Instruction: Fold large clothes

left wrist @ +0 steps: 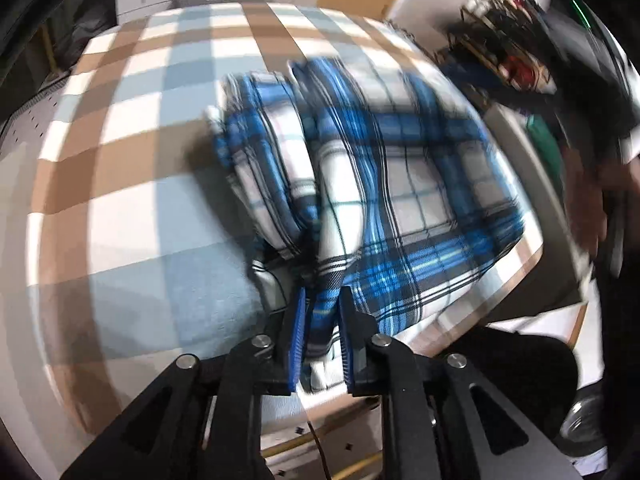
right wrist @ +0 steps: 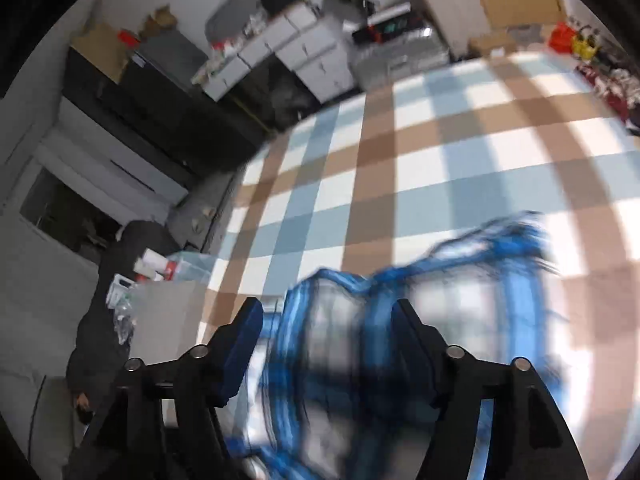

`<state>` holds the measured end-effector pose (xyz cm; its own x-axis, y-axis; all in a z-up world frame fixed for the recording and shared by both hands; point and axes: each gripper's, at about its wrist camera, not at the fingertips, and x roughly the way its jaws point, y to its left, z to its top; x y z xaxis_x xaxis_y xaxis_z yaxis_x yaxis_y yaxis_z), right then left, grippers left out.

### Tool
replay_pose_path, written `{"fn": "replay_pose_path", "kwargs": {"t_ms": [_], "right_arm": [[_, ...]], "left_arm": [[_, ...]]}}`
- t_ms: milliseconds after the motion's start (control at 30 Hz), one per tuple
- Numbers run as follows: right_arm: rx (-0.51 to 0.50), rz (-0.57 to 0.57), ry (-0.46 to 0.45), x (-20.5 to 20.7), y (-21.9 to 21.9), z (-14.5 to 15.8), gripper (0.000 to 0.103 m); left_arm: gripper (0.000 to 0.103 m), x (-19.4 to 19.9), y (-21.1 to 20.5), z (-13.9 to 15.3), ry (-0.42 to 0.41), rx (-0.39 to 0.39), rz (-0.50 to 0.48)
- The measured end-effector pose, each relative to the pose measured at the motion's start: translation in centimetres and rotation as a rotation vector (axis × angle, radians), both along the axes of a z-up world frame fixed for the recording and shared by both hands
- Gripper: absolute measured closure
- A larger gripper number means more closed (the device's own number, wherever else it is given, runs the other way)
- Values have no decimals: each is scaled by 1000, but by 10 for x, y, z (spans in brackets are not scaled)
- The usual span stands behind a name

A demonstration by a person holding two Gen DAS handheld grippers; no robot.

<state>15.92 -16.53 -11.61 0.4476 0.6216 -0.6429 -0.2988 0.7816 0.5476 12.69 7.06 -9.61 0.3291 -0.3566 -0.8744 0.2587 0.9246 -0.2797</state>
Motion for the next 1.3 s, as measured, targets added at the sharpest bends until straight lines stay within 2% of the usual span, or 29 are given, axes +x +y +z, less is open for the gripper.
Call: {"fn": "replay_pose_path", "kwargs": {"t_ms": [100, 200, 267, 300, 333, 367, 400, 433, 500, 533, 600, 733, 833, 933, 967, 1033, 1100, 1200, 1233, 1300], "right_arm": [[-2, -6, -24, -40, -27, -4, 35], [81, -23, 68, -58, -41, -41, 35], [155, -46, 163, -56, -45, -80, 35], [178, -70, 167, -57, -48, -94, 41], [196, -102, 151, -57, -53, -104, 47], [193, -118, 169, -56, -56, -105, 63], [212, -122, 190, -53, -59, -105, 66], [233, -121, 197, -52, -62, -107, 66], [179, -110, 155, -54, -58, -108, 77], [145, -101, 134, -56, -55, -105, 78], [69, -87, 98, -58, -46, -99, 78], [-99, -54, 14, -62, -22, -88, 78], [-93, -60, 11, -62, -22, -87, 78], [-71, -63, 15, -57, -27, -88, 78], [-78, -65, 13, -58, -27, -88, 78], [-103, -70, 6, -63, -27, -88, 78], [-155, -66, -17, -64, -19, -87, 78], [-222, -56, -56, -68, -12, -84, 79], [-231, -57, -63, -68, -12, -84, 78], [-227, -61, -67, -73, -14, -83, 78]], "left_arm": [[92, 7, -4, 35, -81, -46, -12], [91, 31, -40, 66, -200, -76, -83], [91, 51, -60, 66, -225, -32, -126], [91, 64, -71, 64, -226, -21, -134], [91, 81, -82, 60, -214, -22, -143], [91, 94, -86, 55, -185, -17, -132], [92, 114, -92, 43, -121, -20, -112], [92, 113, -90, 35, -78, -20, -112], [91, 125, -91, 15, -21, 11, -91], [92, 132, -91, 3, 16, 33, -78], [92, 139, -86, -14, 74, 17, -42], [96, 123, -75, -13, 34, -17, -40], [96, 108, -62, -1, 52, -18, -3], [93, 83, -59, 15, 21, -9, -12], [92, 72, -60, 13, 12, 7, -29], [91, 65, -63, -12, 34, 56, -42], [92, 49, -60, -34, 36, 56, -66], [92, 28, -61, -36, -96, 71, -43], [92, 23, -61, -36, -111, 81, -21], [91, 15, -61, -34, -83, 99, 15]]}}
